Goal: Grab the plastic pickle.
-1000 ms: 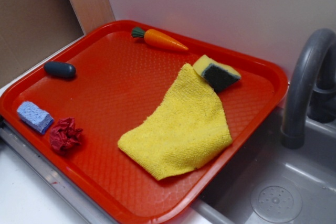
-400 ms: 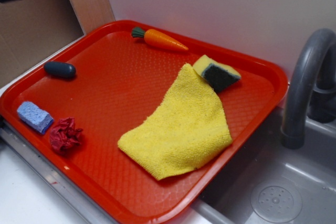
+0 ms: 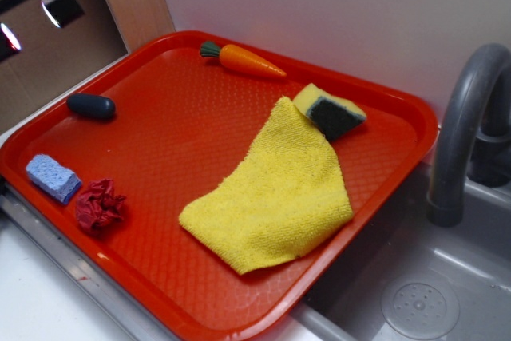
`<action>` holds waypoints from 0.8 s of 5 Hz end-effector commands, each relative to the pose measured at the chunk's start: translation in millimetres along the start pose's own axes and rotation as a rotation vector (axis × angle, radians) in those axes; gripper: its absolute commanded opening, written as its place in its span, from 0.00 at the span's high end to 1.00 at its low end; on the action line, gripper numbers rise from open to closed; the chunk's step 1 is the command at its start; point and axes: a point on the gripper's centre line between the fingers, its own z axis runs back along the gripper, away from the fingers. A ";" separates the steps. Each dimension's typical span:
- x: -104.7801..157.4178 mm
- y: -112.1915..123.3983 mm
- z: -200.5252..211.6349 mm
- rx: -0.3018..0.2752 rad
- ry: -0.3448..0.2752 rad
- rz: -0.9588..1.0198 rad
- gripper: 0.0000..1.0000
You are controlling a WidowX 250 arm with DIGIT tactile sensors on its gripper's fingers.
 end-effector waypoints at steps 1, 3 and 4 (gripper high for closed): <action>4.5 2.2 -41.7 0.027 -0.064 0.204 0.00; -4.3 -5.4 -73.9 0.098 -0.072 0.190 0.00; -8.4 -15.4 -91.5 0.087 -0.057 0.204 0.00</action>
